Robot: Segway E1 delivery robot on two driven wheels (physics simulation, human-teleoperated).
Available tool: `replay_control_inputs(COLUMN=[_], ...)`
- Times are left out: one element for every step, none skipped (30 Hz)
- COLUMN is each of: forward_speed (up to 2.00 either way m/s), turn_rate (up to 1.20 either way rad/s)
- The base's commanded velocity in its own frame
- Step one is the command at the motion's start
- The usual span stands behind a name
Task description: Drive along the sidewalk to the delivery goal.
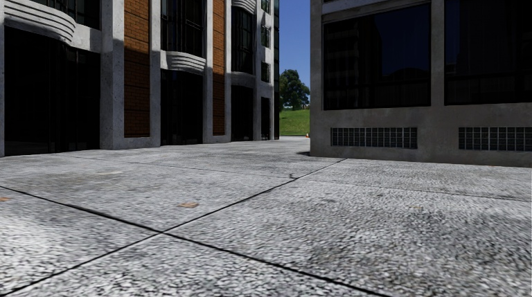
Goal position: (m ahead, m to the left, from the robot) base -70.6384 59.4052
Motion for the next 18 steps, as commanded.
replay_control_inputs(forward_speed=[0.00,0.00,0.00,0.00,0.00,0.00,0.00,0.00,0.00,0.00,0.00,0.00,0.00,0.00,0.00,0.00,0.00,0.00], turn_rate=[0.00,0.00,0.00,0.00,0.00,0.00,0.00,0.00,0.00,0.00,0.00,0.00,0.00,0.00,0.00,0.00,0.00,0.00])
